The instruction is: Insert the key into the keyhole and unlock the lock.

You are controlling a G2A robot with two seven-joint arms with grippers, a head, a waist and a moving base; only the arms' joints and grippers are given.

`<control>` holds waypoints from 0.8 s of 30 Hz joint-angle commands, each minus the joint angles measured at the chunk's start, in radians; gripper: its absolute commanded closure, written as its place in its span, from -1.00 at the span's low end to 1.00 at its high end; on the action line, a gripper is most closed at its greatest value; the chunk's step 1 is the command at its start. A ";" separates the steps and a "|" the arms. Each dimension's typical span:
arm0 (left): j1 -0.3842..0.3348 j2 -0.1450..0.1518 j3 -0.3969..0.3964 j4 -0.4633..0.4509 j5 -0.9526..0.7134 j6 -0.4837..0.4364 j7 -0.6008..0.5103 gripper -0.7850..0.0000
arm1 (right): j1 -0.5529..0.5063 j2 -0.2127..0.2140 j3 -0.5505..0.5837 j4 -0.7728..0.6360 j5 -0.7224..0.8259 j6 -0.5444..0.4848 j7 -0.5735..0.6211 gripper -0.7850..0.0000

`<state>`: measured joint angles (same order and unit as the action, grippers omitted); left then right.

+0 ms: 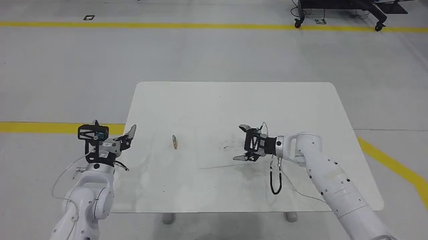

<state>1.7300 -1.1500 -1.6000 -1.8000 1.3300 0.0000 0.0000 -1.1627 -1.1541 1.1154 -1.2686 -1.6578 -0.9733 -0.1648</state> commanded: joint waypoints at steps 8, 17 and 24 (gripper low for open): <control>0.000 0.000 0.000 0.000 0.000 0.000 0.000 -1.00 | 0.116 -0.030 -0.161 0.113 -0.126 0.043 -0.023 -0.18; 0.000 0.000 0.000 0.000 0.000 0.000 0.000 -1.00 | 0.183 -0.055 -0.244 0.199 -0.136 0.061 -0.038 0.62; 0.000 0.000 0.000 0.000 0.000 0.000 0.000 -1.00 | 0.202 -0.055 -0.261 0.219 -0.150 0.068 -0.067 1.00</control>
<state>1.7300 -1.1500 -1.6000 -1.8000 1.3300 0.0000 0.0000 -0.9623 -1.2095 0.8554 -1.0483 -1.8057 -0.9066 -0.2292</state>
